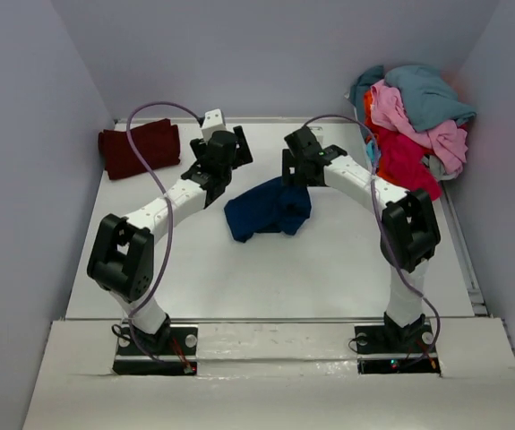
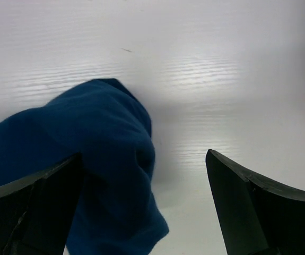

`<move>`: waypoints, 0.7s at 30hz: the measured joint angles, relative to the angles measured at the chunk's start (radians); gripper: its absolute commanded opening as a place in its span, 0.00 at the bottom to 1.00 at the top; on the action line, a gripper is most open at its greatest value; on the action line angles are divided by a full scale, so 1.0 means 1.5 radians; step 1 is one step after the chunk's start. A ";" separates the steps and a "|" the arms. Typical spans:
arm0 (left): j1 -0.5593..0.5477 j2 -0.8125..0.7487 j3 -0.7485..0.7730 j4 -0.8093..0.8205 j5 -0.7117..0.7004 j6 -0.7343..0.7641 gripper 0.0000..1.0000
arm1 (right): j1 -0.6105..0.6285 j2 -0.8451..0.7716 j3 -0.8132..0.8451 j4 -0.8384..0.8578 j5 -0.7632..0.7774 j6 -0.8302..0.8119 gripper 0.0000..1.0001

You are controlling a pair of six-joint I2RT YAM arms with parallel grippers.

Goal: Fold and stack the t-shirts
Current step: Flatten out the tshirt

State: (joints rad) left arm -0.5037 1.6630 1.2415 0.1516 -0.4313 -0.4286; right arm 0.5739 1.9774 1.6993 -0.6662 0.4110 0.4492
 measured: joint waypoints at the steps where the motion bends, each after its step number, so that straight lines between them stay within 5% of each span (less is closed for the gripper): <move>1: -0.001 0.000 -0.004 -0.003 -0.007 -0.003 0.98 | -0.010 -0.009 -0.024 0.002 -0.003 0.003 1.00; 10: 0.006 -0.046 -0.078 0.026 -0.050 -0.058 0.98 | -0.028 -0.113 -0.140 0.058 -0.021 0.027 1.00; 21: -0.049 -0.060 -0.151 0.052 -0.049 -0.129 0.98 | -0.027 -0.114 -0.157 0.087 -0.061 0.039 0.97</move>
State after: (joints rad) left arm -0.5777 1.5734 1.0149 0.2295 -0.5049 -0.6220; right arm 0.5335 1.8069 1.4631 -0.5350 0.3191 0.5076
